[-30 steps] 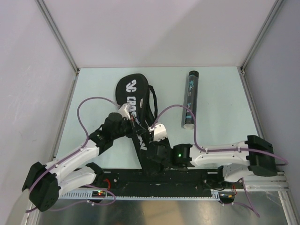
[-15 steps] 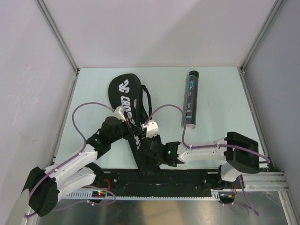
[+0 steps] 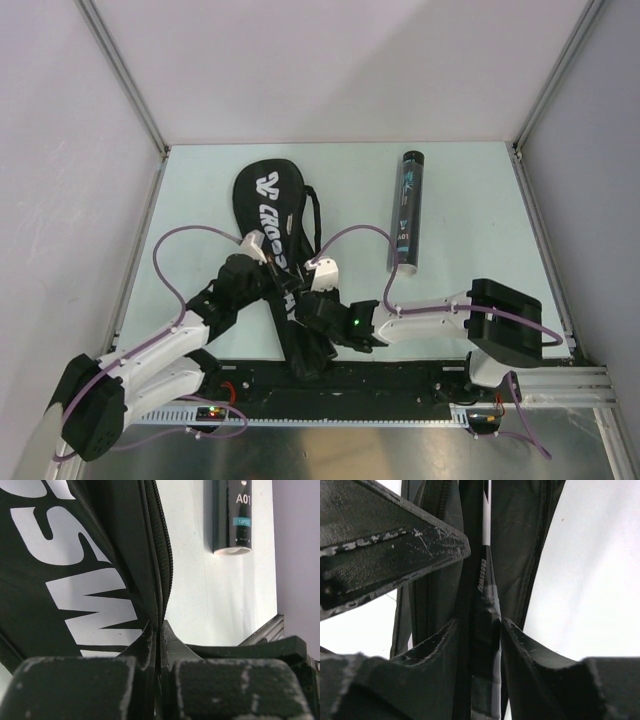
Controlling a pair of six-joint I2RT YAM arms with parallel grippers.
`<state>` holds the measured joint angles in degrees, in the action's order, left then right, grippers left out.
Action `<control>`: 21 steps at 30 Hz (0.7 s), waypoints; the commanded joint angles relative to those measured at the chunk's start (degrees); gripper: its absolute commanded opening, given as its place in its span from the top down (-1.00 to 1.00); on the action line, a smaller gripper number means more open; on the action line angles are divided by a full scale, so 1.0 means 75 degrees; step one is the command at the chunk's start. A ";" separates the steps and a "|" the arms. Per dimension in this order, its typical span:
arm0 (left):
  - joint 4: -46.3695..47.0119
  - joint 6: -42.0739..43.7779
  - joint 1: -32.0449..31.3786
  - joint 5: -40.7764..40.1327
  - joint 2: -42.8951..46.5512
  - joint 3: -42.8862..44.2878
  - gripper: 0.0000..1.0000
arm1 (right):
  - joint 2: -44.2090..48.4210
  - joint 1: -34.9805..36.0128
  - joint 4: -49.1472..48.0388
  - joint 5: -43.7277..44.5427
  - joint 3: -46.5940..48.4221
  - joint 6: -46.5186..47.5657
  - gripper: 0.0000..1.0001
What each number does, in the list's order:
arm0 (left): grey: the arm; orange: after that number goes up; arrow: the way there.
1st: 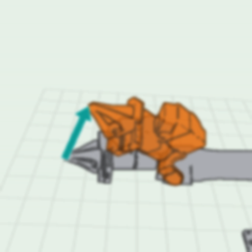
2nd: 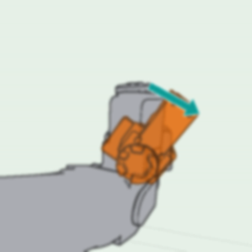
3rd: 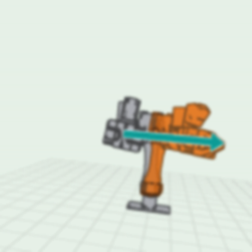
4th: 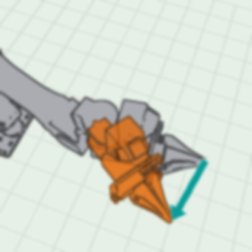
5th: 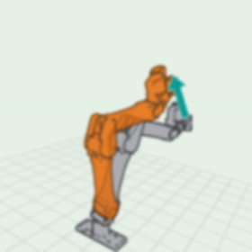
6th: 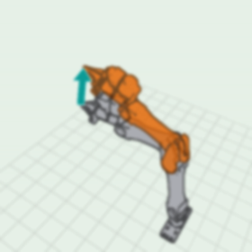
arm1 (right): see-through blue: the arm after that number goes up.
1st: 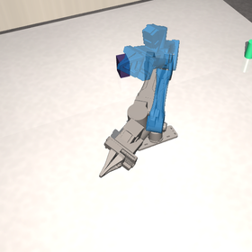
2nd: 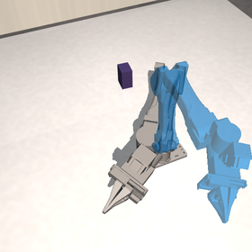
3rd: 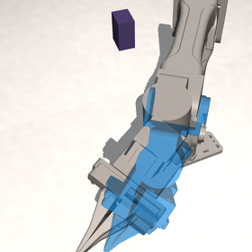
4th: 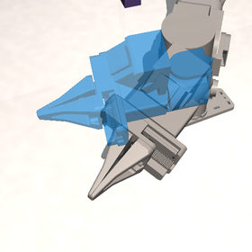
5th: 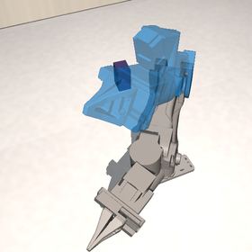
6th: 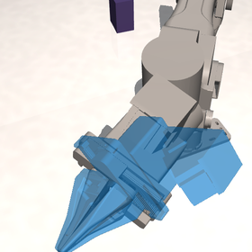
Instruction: Pack up the badminton gear
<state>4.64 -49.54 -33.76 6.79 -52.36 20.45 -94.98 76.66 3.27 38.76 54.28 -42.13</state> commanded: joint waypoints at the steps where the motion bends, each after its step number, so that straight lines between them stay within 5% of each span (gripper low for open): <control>1: 0.0570 -0.0071 -0.0162 0.0469 -0.0121 0.0018 1.00 | 0.0161 -0.0256 -0.0066 -0.1300 0.0296 -0.0453 0.05; 7: 0.0576 0.0072 -0.0163 0.0337 -0.0372 0.0071 1.00 | 0.0404 -0.0532 0.0637 -0.2774 0.0156 -0.0411 -0.10; 21: 0.0568 0.0084 -0.0160 0.0267 -0.0398 -0.0028 1.00 | 0.1213 -0.1416 0.0333 -0.4769 -0.1216 0.0112 -0.05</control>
<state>5.06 -49.43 -34.54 7.88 -56.14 20.36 -87.05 66.22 8.21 7.40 47.40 -42.68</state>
